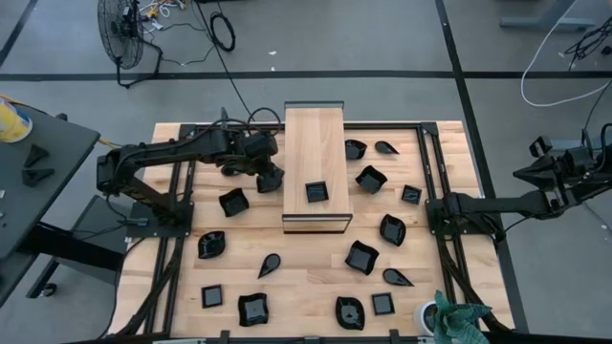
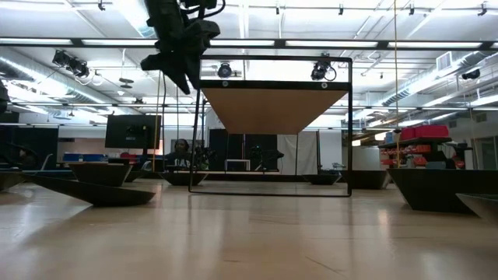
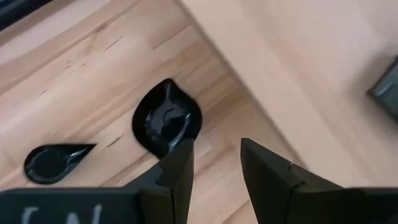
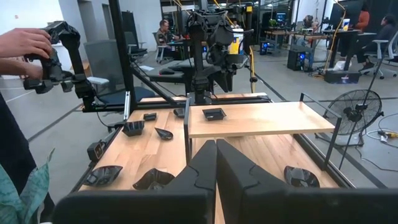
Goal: Pick & Place Mini shaped plates
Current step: Put the leaf-shaped plate on the shelf
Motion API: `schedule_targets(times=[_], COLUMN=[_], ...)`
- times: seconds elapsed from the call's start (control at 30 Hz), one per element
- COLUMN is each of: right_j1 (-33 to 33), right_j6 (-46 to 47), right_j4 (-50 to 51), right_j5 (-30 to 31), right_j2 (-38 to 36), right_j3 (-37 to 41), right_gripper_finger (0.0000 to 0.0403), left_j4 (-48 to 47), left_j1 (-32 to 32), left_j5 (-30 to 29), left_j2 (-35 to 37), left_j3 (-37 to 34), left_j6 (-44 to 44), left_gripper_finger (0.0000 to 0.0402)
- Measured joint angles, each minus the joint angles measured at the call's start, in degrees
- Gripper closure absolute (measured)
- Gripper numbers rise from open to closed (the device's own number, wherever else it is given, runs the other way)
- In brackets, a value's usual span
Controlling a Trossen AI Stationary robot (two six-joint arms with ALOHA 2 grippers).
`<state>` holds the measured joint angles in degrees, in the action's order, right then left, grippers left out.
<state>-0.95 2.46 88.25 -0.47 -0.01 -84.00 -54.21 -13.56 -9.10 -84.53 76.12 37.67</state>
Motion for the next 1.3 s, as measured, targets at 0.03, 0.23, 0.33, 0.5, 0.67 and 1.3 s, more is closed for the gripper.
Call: schedule_targets(times=[0.03, 0.23, 0.33, 0.5, 0.67, 1.3], right_j1=[0.0, 0.0, 0.0, 0.0, 0.0, 0.0], right_j6=[0.0, 0.0, 0.0, 0.0, 0.0, 0.0], right_j4=[0.0, 0.0, 0.0, 0.0, 0.0, 0.0], right_j5=[0.0, 0.0, 0.0, 0.0, 0.0, 0.0], right_j2=[0.0, 0.0, 0.0, 0.0, 0.0, 0.0], right_j3=[0.0, 0.0, 0.0, 0.0, 0.0, 0.0], right_gripper_finger=[0.0392, 0.0392, 0.0392, 0.0392, 0.0392, 0.0392], left_j4=[0.6, 7.3, 12.4, 22.2, 28.5, 35.4], left_j1=[0.1, 1.6, 2.7, 4.7, 6.5, 9.2], left_j5=[0.2, 2.7, 4.7, 7.7, 7.7, 9.4], left_j2=[0.0, 0.0, 0.0, 0.0, -0.1, -6.4], left_j3=[0.0, 0.0, 0.0, 0.0, 0.0, 0.0], left_j6=[0.0, 0.0, 0.0, 0.0, -4.2, -8.3], left_gripper_finger=[0.0264, 0.0264, 0.0264, 0.0264, 0.0264, 0.0306])
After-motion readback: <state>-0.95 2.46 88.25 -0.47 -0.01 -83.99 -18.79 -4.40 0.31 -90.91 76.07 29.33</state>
